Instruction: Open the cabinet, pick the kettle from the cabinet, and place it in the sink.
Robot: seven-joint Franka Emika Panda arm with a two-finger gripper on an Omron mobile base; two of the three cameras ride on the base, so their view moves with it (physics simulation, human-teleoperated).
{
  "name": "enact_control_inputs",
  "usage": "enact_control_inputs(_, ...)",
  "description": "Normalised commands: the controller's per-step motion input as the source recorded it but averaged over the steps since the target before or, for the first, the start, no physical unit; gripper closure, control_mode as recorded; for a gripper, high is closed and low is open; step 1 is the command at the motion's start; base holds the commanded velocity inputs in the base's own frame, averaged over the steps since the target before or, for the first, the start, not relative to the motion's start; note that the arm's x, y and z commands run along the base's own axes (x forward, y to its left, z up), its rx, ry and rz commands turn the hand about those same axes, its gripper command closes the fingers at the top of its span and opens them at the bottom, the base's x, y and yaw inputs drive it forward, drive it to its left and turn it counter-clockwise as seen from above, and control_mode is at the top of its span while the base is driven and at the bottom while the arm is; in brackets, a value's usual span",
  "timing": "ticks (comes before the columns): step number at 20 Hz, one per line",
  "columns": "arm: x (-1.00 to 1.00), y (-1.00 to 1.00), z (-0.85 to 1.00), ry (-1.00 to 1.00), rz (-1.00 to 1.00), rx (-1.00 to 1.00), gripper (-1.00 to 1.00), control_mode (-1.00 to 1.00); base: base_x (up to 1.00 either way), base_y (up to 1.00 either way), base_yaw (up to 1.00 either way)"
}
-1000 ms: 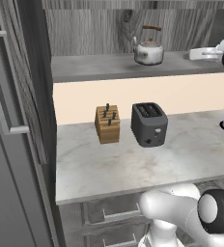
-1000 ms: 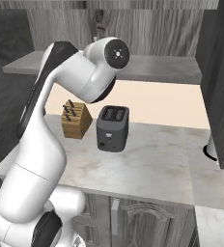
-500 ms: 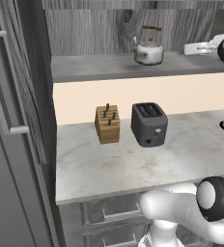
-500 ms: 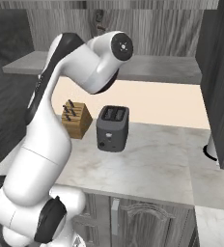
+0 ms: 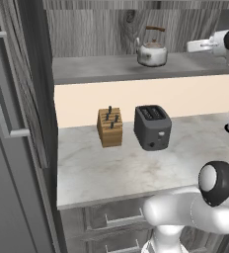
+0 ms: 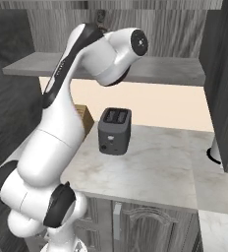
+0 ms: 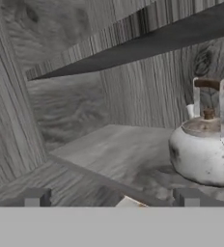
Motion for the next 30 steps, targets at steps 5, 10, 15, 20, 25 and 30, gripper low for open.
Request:
enact_control_inputs(5, 0.29, 0.00, 0.04, -0.12, 0.05, 0.00, -1.00, -1.00, 0.00, 0.00, 0.00)
enact_control_inputs(10, 0.25, 0.00, 0.02, -0.14, 0.00, 0.00, -1.00, -1.00, 0.00, 0.00, 0.00)
enact_control_inputs(15, 0.25, 0.00, 0.05, -0.06, 0.00, 0.00, -1.00, -1.00, 0.00, 0.00, 0.00)
enact_control_inputs(20, 0.22, 0.00, 0.08, 0.01, 0.00, -0.01, -1.00, -1.00, 0.00, 0.00, 0.00)
enact_control_inputs(25, 0.25, -0.01, 0.09, 0.11, 0.00, 0.00, -1.00, -1.00, 0.00, 0.00, 0.00)
enact_control_inputs(30, 0.30, -0.01, 0.00, 0.14, 0.00, 0.00, -1.00, -1.00, 0.00, 0.00, 0.00)
